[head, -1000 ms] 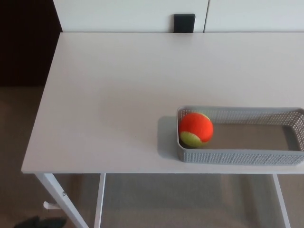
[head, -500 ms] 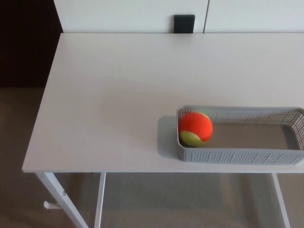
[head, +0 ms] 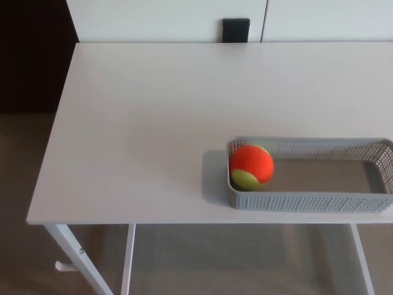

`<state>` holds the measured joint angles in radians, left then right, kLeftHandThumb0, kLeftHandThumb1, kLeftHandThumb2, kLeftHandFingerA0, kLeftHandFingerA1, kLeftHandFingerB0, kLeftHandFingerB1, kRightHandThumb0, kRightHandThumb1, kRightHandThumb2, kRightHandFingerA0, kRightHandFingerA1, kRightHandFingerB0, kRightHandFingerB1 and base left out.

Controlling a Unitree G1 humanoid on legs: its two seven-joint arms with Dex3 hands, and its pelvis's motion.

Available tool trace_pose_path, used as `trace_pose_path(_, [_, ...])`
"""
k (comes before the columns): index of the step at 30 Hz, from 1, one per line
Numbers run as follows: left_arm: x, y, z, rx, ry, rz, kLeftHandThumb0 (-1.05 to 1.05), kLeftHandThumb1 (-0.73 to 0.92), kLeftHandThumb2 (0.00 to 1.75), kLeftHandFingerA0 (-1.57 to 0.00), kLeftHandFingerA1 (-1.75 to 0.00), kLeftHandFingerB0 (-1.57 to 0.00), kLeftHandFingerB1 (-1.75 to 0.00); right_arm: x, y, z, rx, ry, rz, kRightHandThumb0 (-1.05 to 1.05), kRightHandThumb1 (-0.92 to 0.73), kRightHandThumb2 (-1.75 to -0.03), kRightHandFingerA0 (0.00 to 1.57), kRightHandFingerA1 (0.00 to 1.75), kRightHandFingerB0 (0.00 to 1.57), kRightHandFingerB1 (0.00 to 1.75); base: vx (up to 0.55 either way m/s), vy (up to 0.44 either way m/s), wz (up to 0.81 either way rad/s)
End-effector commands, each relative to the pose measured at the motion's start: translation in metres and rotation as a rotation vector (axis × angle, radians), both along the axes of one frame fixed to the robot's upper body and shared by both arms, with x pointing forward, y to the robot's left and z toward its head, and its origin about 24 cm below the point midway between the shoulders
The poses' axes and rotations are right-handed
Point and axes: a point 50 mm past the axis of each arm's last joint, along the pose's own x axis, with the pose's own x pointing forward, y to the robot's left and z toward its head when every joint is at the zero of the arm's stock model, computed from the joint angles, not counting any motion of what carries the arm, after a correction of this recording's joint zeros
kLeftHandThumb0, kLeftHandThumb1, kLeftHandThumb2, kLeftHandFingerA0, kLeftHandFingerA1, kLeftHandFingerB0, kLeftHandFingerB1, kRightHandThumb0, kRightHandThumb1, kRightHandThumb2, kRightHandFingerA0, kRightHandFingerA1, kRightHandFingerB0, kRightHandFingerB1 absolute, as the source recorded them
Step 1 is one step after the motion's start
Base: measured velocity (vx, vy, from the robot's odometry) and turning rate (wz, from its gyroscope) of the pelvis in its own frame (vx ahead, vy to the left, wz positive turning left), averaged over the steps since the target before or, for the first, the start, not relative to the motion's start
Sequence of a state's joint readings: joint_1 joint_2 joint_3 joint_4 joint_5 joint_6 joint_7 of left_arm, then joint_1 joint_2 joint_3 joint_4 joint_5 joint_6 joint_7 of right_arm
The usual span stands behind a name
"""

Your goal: The robot walk towards a table in front and uses its left hand to pickup a tennis ball on the left side and put it in a container on the right hand side

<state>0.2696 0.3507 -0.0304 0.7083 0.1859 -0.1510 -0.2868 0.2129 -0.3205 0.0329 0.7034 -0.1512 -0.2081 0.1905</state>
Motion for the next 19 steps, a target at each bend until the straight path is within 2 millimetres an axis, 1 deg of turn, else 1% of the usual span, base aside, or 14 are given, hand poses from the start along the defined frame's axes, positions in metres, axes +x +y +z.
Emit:
trace_pose_path(1, [0.0024,0.0108,-0.0069,0.164,-0.1,0.036,-0.83,0.63,0.6,-0.18,-0.43,-0.23,-0.32,-0.0023,-0.0122,0.0028,-0.026,0.028,0.019,-0.18,-0.59,-0.57,0.64,0.47,0.53,0.42,0.0,0.0,0.0])
trace_pose_path(5, [-0.0018,0.0113,-0.0089,0.171,-0.088,0.009,-0.81,0.63,0.6,-0.18,-0.4,-0.21,-0.3,-0.0042,-0.0133,0.0027,-0.029,0.046,0.032,-0.18,-0.59,-0.57,0.66,0.48,0.53,0.42,0.0,0.0,0.0])
trace_pose_path(9, [-0.0035,0.0111,-0.0098,0.176,-0.102,0.002,-0.8,0.61,0.59,-0.18,-0.43,-0.23,-0.31,-0.0049,-0.0134,0.0038,-0.022,0.051,0.035,-0.18,-0.59,-0.57,0.65,0.48,0.54,0.42,0.0,0.0,0.0])
trace_pose_path(19, [-0.0042,0.0126,-0.0085,0.176,-0.123,-0.006,-0.8,0.61,0.59,-0.18,-0.41,-0.23,-0.31,-0.005,-0.0131,0.0041,-0.031,0.056,0.058,-0.19,-0.58,-0.57,0.64,0.48,0.55,0.43,0.0,0.0,0.0])
